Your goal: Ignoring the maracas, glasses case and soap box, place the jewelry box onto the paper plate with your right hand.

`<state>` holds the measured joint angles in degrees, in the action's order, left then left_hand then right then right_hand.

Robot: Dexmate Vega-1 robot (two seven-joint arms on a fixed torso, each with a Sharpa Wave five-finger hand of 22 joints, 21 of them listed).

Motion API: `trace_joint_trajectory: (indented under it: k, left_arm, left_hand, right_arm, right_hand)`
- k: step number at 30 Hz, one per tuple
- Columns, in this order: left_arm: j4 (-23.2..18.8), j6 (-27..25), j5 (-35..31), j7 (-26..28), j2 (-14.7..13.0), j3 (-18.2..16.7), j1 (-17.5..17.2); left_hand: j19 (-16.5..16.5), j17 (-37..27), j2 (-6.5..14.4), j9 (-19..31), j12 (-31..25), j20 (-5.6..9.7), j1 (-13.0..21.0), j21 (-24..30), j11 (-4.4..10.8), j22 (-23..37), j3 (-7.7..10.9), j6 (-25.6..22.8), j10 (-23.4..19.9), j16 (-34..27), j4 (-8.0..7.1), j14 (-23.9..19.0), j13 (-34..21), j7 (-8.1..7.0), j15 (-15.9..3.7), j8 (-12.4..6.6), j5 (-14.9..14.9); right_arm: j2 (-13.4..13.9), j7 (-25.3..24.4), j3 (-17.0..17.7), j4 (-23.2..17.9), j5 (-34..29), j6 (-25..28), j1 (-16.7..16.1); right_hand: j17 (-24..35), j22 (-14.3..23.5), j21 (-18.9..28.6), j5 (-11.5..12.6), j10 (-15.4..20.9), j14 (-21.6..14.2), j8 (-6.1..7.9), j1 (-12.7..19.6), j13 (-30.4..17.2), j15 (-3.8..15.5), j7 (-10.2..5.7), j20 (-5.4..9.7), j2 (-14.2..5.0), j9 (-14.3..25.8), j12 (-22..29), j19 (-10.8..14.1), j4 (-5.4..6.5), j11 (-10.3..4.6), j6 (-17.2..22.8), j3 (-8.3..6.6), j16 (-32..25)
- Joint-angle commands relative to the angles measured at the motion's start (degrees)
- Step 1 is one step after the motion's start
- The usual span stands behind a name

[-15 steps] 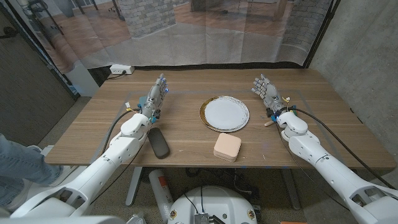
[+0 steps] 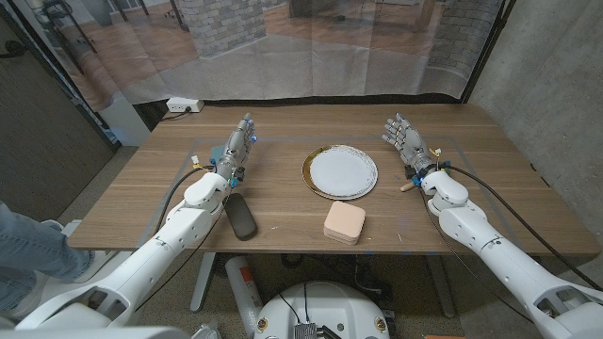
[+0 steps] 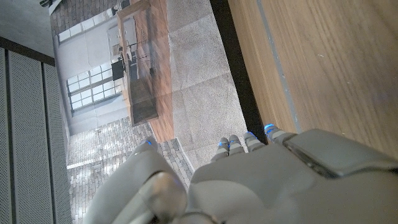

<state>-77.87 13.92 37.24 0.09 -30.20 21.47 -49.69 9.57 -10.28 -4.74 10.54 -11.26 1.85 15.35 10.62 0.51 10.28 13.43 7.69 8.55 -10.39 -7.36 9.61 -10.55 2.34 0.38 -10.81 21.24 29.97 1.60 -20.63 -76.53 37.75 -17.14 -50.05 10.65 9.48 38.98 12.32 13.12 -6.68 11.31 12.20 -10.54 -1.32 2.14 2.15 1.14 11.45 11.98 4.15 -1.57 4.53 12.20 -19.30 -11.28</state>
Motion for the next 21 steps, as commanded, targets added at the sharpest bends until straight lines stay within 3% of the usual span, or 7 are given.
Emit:
trace_joint_trajectory:
  k: [1,21]
  left_arm:
    - [-1.4,-1.6,-0.6,0.7,-0.7,0.4,0.0]
    - [-1.8,-1.2,-0.5,-0.7,-1.6,0.3,-0.4]
  left_hand:
    - [3.6,-0.2,0.2,0.1,-0.3,0.97,0.6,0.4,0.09,0.1,0.32,0.5,0.5,-0.2,0.25,3.8,-0.2,-0.15,0.12,-0.33,0.3]
    - [3.4,-0.2,0.7,0.1,-0.5,1.33,1.0,0.6,-0.35,0.1,0.24,0.2,0.0,-0.3,0.45,3.5,-0.2,0.74,0.46,-0.46,0.4]
  right_arm:
    - [0.7,-1.2,0.6,-2.2,-1.0,-1.3,-1.3]
    - [4.1,-3.9,1.8,-10.3,-3.8,-3.1,-6.9]
  right_hand:
    - [0.1,0.2,-0.3,0.2,0.6,-0.4,0.29,0.5,-0.3,0.18,-0.09,1.19,-0.13,0.1,0.4,0.5,-0.19,-0.11,0.4,-0.18,-0.3]
    - [0.0,0.3,-1.2,0.1,1.4,-0.9,0.45,1.2,-0.3,0.35,-0.61,0.85,-0.26,0.0,0.7,0.3,-0.75,-0.35,1.1,-0.29,-0.2]
